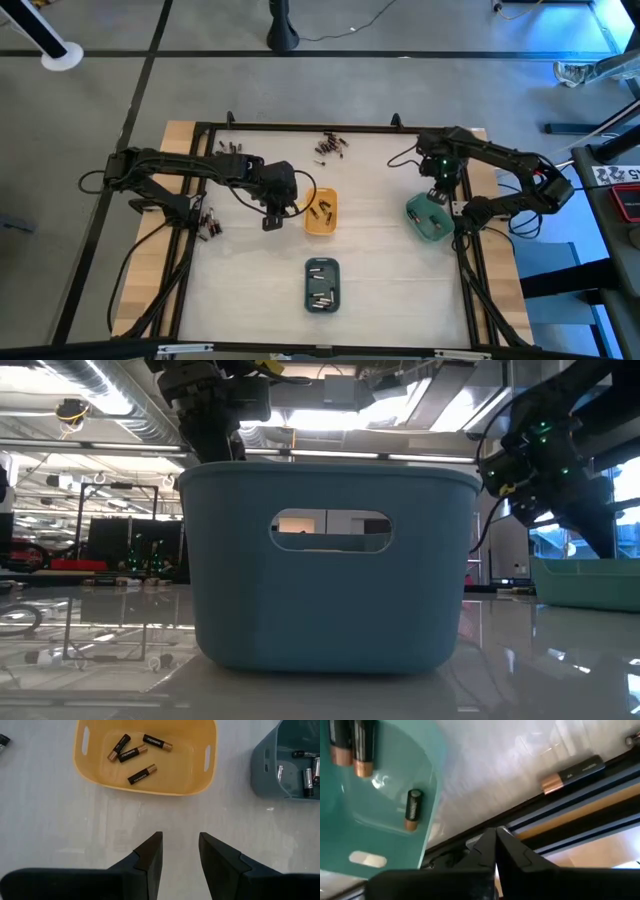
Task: Sort batteries
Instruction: Put the black battery into the green bin
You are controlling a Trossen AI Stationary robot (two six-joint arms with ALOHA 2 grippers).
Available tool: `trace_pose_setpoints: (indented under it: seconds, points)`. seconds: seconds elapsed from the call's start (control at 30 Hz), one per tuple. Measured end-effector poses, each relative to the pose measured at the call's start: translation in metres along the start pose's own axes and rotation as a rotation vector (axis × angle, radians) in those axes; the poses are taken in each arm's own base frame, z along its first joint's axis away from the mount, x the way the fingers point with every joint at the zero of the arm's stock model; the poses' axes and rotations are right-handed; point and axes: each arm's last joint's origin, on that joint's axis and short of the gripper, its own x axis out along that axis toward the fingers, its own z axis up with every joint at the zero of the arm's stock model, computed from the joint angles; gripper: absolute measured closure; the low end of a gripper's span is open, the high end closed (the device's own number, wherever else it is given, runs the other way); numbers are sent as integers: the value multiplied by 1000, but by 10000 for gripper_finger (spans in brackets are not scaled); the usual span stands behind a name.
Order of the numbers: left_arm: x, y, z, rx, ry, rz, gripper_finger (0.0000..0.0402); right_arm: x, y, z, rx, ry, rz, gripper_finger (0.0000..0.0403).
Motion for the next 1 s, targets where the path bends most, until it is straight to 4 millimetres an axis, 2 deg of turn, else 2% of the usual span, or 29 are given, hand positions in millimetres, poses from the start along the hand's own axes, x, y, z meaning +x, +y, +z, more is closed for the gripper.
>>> trace_pose_setpoints:
  seconds: [0.33,0.5,0.63,1.0]
  points:
    - [0,0,3,9,-30,-1,285,2,19,2,-128,50,-85,401]
    - [0,0,3,6,-29,-1,285,18,21,0,-157,64,-32,401]
    - [0,0,3,7,-26,-1,285,19,27,5,-196,29,-73,402]
    - [0,0,5,8,-49,-2,285,24,57,15,-377,-17,-51,402]
